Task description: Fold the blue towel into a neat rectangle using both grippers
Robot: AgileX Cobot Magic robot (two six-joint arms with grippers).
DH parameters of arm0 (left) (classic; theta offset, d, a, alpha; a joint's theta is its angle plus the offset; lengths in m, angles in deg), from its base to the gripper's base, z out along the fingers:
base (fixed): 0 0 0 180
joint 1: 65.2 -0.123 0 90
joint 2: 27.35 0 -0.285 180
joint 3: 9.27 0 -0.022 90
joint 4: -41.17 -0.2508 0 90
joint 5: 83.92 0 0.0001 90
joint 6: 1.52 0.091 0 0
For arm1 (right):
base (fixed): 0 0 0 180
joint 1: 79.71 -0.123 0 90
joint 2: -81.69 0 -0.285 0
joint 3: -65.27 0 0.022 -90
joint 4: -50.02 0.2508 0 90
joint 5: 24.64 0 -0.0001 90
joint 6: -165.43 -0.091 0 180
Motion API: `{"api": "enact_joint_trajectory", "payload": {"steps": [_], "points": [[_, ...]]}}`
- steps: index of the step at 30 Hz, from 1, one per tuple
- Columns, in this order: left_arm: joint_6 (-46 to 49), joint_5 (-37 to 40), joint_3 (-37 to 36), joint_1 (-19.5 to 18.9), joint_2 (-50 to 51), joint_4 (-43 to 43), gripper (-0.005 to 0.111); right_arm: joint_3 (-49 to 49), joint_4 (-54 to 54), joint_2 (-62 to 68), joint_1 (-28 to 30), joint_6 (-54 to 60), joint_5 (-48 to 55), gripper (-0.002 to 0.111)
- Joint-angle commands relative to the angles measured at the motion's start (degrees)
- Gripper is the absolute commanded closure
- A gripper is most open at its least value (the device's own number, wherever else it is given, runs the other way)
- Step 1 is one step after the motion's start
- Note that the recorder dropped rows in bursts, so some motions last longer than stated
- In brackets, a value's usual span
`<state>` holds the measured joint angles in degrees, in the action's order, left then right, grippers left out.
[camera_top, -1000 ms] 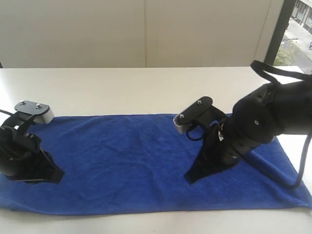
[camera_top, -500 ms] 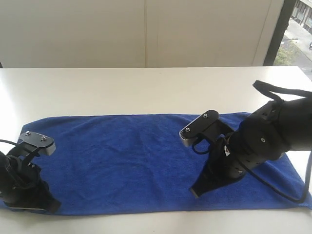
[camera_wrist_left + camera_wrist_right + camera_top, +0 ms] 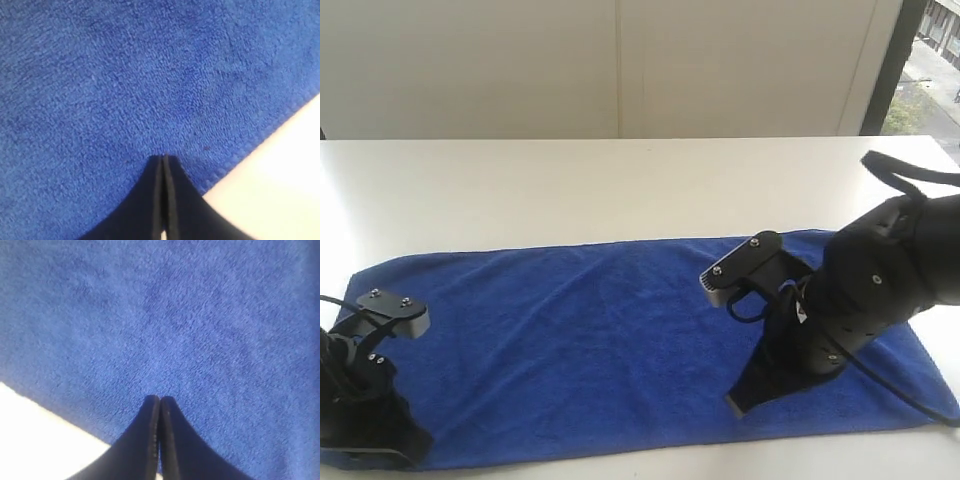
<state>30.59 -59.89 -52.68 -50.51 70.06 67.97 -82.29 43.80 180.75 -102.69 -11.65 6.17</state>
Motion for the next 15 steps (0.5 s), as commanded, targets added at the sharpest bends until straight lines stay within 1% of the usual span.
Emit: {"api": "enact_joint_trajectory", "payload": {"steps": [1, 3, 5, 7, 11, 15], "points": [[-0.41, 4.87, 1.21, 0.25, -7.20, -0.47, 0.107, 0.19, -3.12, 0.44, 0.35, -0.59, -2.90, 0.108], [-0.41, 6.10, 5.29, 0.25, -13.46, 0.97, 0.107, 0.19, -4.62, 1.94, 1.60, -2.92, -4.40, 0.108], [0.25, 6.10, 8.28, 0.25, -17.76, 0.97, 0.107, 0.19, -4.62, 3.39, 2.29, -2.92, -4.70, 0.108], [1.26, 5.31, 10.22, 0.25, -21.05, -1.75, 0.107, 0.19, -4.62, 5.25, 2.43, -2.92, -4.46, 0.108], [1.26, 4.44, 10.60, 0.25, -23.46, -5.14, 0.107, 0.19, -4.62, 7.85, 2.43, -2.92, -3.70, 0.108], [1.11, 5.59, 10.60, 0.25, -23.70, -8.13, 0.107, 0.31, -4.08, 8.94, 2.43, -2.92, -1.59, 0.108]]}}
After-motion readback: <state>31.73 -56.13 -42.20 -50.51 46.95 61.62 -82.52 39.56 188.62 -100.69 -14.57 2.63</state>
